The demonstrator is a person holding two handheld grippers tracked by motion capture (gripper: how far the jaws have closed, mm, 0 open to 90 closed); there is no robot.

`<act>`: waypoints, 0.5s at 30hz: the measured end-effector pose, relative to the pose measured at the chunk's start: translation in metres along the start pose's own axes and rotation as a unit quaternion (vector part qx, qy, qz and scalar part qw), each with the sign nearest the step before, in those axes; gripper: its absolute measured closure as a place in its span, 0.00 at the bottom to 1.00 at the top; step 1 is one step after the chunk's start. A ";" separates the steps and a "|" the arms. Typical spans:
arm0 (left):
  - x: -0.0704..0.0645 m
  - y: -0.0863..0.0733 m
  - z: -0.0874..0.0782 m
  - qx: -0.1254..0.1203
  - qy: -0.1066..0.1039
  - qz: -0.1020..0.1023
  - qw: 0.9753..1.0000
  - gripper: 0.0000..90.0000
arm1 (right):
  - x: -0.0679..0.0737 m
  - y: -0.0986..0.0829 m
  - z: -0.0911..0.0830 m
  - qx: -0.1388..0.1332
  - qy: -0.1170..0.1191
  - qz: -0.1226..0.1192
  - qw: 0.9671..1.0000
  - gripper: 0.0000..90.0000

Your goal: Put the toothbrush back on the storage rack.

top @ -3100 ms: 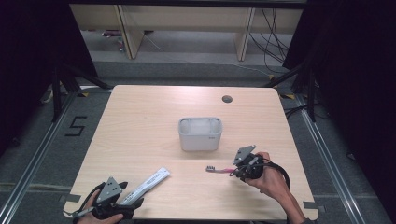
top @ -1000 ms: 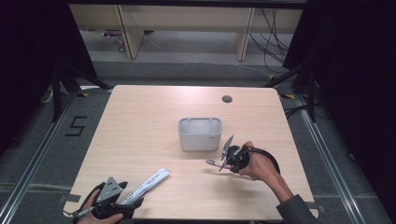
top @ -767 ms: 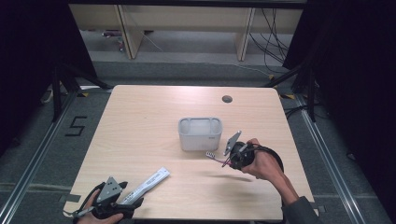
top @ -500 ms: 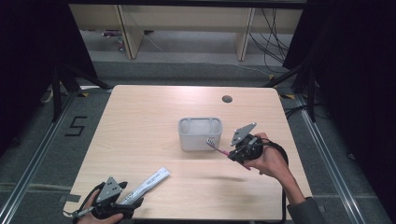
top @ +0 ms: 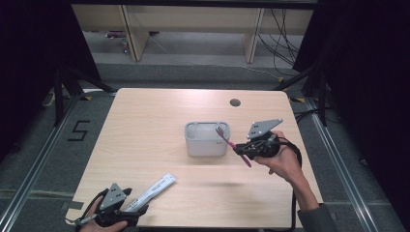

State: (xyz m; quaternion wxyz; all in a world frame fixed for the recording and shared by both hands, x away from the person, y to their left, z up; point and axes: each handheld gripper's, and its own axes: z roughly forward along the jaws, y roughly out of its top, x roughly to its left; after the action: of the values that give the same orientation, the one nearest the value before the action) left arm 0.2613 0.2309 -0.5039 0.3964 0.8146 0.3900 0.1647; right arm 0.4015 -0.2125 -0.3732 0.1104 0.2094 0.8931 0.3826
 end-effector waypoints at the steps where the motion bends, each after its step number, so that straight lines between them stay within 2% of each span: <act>1: 0.000 0.000 0.000 -0.001 0.000 0.001 1.000 0.17 | -0.003 0.001 -0.001 -0.015 -0.002 -0.004 1.000 0.93; 2: 0.000 0.000 0.000 -0.003 -0.001 -0.001 1.000 0.17 | -0.003 0.002 -0.001 -0.025 0.000 0.006 1.000 0.93; 3: 0.000 0.000 0.000 -0.001 0.000 0.000 1.000 0.17 | -0.005 0.003 -0.002 -0.034 -0.011 0.002 0.999 0.93; 6: 0.000 0.000 0.000 0.001 0.000 -0.001 1.000 0.17 | -0.009 0.006 -0.004 -0.061 -0.009 0.018 0.998 0.93; 7: 0.000 0.000 0.000 0.000 0.000 -0.001 1.000 0.17 | -0.011 0.007 -0.005 -0.072 -0.013 0.017 0.997 0.93; 8: 0.000 0.000 0.000 0.000 -0.001 -0.001 1.000 0.17 | -0.011 0.008 -0.005 -0.082 -0.012 0.029 0.996 0.93; 9: 0.000 0.000 0.001 -0.003 -0.001 -0.002 1.000 0.17 | -0.013 0.009 -0.006 -0.089 -0.008 0.030 0.996 0.93; 10: 0.000 0.000 0.001 -0.001 0.000 -0.003 1.000 0.17 | -0.013 0.010 -0.007 -0.088 -0.008 0.041 0.995 0.93; 12: 0.000 0.000 0.000 0.001 0.001 -0.002 1.000 0.17 | -0.017 0.012 -0.008 -0.103 -0.021 0.033 0.994 0.93; 15: 0.000 0.000 0.001 -0.001 -0.001 -0.001 1.000 0.17 | -0.020 0.016 -0.007 -0.126 -0.022 0.040 0.991 0.93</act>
State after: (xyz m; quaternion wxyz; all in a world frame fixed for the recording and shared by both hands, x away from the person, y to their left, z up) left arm 0.2615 0.2306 -0.5044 0.3977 0.8140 0.3901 0.1643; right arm 0.4209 -0.2161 -0.3557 0.1398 0.2377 0.8261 0.4914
